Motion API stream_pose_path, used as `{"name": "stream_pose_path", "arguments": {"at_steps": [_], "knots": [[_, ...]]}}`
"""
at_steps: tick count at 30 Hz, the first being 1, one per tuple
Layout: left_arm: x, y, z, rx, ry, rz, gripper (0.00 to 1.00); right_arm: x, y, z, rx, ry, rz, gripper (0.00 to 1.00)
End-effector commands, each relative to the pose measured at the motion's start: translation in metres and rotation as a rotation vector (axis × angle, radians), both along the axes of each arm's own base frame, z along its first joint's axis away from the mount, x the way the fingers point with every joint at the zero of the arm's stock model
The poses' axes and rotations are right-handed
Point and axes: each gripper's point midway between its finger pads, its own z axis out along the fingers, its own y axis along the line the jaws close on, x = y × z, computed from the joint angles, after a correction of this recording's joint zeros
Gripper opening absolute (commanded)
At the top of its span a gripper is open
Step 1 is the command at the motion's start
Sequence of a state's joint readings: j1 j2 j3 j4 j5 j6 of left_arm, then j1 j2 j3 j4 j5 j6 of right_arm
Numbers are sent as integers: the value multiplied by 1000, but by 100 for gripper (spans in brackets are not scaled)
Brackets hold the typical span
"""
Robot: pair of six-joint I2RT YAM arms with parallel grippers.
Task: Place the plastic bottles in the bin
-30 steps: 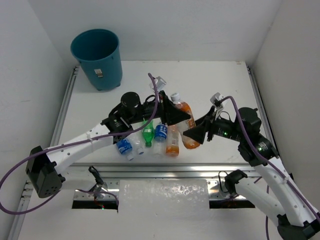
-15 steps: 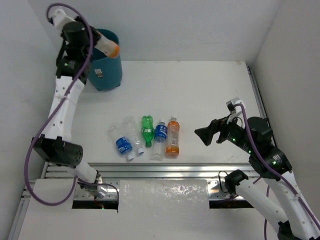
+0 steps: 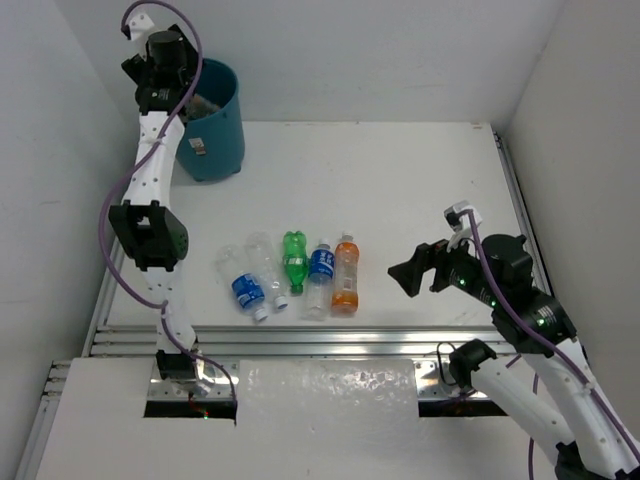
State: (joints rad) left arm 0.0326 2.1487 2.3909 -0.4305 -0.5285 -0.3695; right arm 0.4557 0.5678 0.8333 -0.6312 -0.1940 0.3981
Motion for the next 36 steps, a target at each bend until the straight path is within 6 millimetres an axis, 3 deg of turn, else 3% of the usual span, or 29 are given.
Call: {"name": "stream_pose_path", "arguments": {"at_steps": [1,2,3,4,5,6,7,8,9,10,11,12,13,14,15,16,17,18,19,23,27,31,32,34,36], "knots": [[-31,1,98,62,-198,-7,100,7,8,-11,18,19,7,99],[-37,0,103,64,-197,-13,100,5,16,-19,39,50,43,99],[-51,-3,122,76,-222,-31,100,13,24,-25,59,84,47,99],[-58,-4,124,77,-214,-36,100,16,30,-35,66,125,55,99],[-76,-9,127,73,-183,-63,100,22,41,-49,82,199,71,99],[-90,-10,145,71,-219,-62,100,28,46,-56,91,240,63,99],[-96,-16,127,56,-154,-98,100,34,50,-66,96,288,47,99],[-126,-21,147,40,-189,-119,100,46,54,-88,73,366,15,99],[-139,-30,146,-4,-192,-157,100,51,57,-97,79,421,-26,99],[-138,-48,105,-51,-101,-255,100,59,61,-99,72,434,-47,99],[-171,-60,119,-74,-143,-311,100,67,61,-109,23,435,-105,99],[-184,-79,112,-150,-156,-389,100,73,62,-127,-23,478,-154,99],[-185,-88,63,-208,-84,-422,100,82,65,-124,-44,461,-181,99],[-218,-108,76,-250,-152,-512,100,83,66,-145,-120,502,-209,99],[-226,-117,29,-295,-84,-536,100,85,69,-150,-158,511,-221,99],[-250,-126,44,-288,-156,-578,100,87,74,-148,-193,519,-220,99],[-258,-127,33,-295,-147,-582,100,89,77,-153,-220,529,-224,99],[-264,-137,7,-304,-96,-602,100,90,79,-157,-239,534,-230,97],[-276,-139,6,-292,-99,-616,100,90,81,-168,-260,558,-230,96],[-289,-136,-19,-232,-10,-619,100,85,89,-189,-266,589,-219,90],[-291,-129,-45,-191,60,-601,100,80,82,-215,-320,640,-235,81],[-291,-131,-59,-185,95,-617,100,68,71,-238,-361,677,-244,63],[-291,-136,-63,-192,98,-641,100,64,64,-242,-375,691,-253,56],[-292,-142,-68,-206,106,-677,100,61,57,-243,-370,689,-267,52],[-294,-162,-74,-248,105,-768,100,56,48,-235,-338,657,-270,46]]}}
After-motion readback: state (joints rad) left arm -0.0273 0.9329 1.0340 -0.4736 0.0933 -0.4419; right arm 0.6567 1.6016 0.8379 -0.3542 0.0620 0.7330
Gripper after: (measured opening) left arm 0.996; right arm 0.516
